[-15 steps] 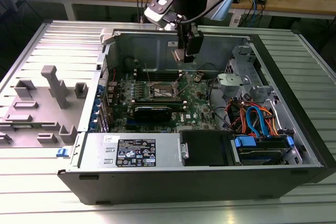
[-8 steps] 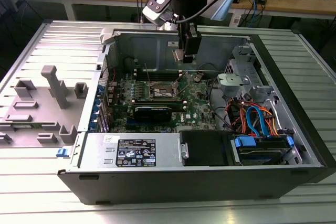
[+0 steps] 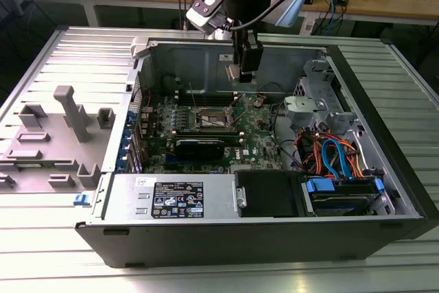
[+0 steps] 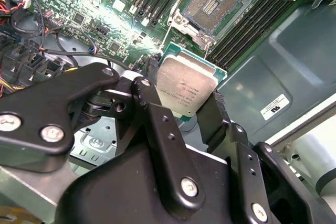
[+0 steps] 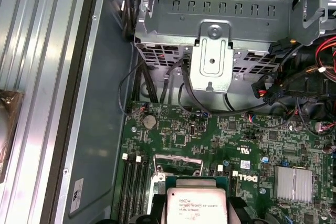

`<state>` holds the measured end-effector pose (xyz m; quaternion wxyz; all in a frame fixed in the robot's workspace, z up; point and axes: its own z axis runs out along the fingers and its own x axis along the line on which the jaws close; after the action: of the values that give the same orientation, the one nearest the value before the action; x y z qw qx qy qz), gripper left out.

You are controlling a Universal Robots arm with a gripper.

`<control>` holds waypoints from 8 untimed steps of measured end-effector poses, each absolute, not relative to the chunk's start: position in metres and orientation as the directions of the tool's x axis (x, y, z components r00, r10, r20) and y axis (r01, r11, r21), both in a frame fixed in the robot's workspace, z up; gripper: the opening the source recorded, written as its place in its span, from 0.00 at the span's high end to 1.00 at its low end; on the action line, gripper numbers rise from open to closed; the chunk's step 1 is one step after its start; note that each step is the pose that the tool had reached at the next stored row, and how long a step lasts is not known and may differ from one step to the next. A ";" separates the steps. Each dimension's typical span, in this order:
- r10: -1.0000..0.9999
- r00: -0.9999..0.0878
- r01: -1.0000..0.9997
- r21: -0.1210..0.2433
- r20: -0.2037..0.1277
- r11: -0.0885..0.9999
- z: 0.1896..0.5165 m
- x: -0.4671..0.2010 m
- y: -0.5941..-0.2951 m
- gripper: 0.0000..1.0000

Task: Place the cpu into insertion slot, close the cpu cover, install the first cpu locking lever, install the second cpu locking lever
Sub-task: 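Place the cpu into insertion slot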

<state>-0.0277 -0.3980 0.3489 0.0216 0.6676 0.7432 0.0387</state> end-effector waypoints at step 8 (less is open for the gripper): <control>1.000 -0.010 0.996 0.086 0.020 0.008 0.348 -0.028 -0.398 0.46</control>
<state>-0.0277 -0.3980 0.3483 0.0235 0.7032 0.7096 0.0376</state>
